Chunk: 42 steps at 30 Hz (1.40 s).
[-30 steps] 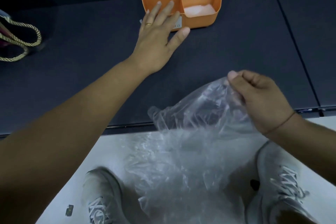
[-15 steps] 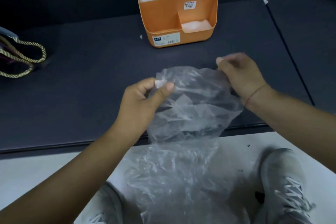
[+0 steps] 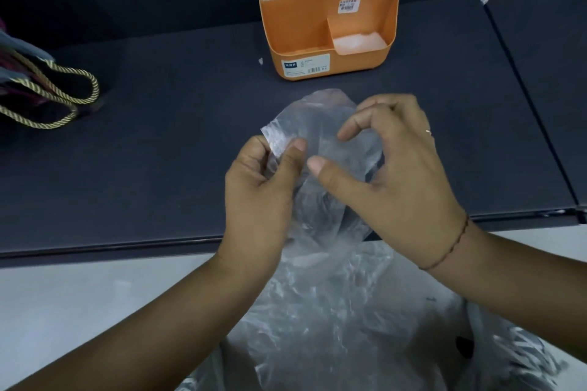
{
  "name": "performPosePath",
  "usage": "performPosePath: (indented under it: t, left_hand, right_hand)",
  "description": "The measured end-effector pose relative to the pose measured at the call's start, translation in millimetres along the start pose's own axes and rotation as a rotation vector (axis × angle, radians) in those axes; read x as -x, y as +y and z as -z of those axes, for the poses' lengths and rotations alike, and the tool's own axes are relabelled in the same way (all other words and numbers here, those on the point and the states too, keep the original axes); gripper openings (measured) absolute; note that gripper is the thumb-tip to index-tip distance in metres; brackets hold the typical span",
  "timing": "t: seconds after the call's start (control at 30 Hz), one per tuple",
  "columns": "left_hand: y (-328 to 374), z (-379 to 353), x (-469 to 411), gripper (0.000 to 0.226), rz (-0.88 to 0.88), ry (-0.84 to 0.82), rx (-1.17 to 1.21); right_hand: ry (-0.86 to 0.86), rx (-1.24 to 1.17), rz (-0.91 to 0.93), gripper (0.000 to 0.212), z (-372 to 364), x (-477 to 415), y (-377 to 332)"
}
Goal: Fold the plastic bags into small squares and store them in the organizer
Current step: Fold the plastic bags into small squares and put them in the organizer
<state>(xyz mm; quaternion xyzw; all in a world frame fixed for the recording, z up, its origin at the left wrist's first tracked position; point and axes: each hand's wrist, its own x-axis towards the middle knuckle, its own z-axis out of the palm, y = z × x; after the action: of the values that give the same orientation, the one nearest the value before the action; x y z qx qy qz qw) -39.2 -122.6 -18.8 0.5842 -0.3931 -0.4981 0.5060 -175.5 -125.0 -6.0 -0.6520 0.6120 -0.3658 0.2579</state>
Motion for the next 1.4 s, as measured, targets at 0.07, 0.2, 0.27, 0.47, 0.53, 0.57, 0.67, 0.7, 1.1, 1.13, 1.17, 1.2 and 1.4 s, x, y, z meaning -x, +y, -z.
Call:
performPosePath:
  t: [0.07, 0.2, 0.27, 0.47, 0.53, 0.57, 0.67, 0.7, 1.1, 1.13, 1.17, 1.2, 1.4]
  left_hand:
    - [-2, -2, 3, 0.040, -0.006, -0.015, -0.003]
    - [-1, -1, 4, 0.048, -0.022, -0.032, 0.038]
    - [-1, 2, 3, 0.043, -0.022, -0.014, 0.055]
    - [-5, -3, 9, 0.034, -0.043, -0.091, 0.019]
    - [-6, -3, 10, 0.022, -0.064, -0.082, -0.009]
    - [-5, -2, 10, 0.021, -0.064, -0.063, -0.018]
    - [-1, 2, 6, 0.023, -0.036, -0.008, 0.000]
    - [-1, 4, 4, 0.023, -0.021, 0.025, 0.008]
    - [-7, 40, -32, 0.037, 0.090, 0.269, 0.025]
    - [-8, 42, -36, 0.042, 0.115, 0.298, 0.015]
    - [-9, 44, -41, 0.046, 0.139, 0.329, 0.002]
    - [-10, 47, -45, 0.048, 0.141, 0.354, -0.023]
    - [-5, 53, -46, 0.040, -0.418, -0.027, -0.637]
  right_hand:
    - [-0.004, 0.024, -0.013, 0.043, -1, -2, 2]
    - [-0.025, 0.037, -0.024, 0.012, 2, -5, 15]
    - [-0.034, 0.004, -0.052, 0.004, 7, -7, 22]
    - [-0.095, -0.118, -0.040, 0.042, 5, -3, 8]
    - [-0.100, -0.080, -0.038, 0.035, 0, -6, 9]
    - [-0.097, -0.075, -0.049, 0.026, -1, -8, 11]
    - [-0.124, -0.109, -0.088, 0.013, 3, -10, 25]
    - [-0.140, -0.124, -0.098, 0.012, 5, -9, 30]
    - [0.016, -0.396, -0.028, 0.004, 36, -22, 67]
    - [0.022, -0.423, -0.017, 0.008, 35, -23, 66]
    - [0.030, -0.434, -0.018, 0.012, 34, -25, 65]
    - [0.043, -0.430, -0.024, 0.016, 33, -26, 65]
    - [0.117, -0.346, -0.082, 0.019, 31, -31, 57]
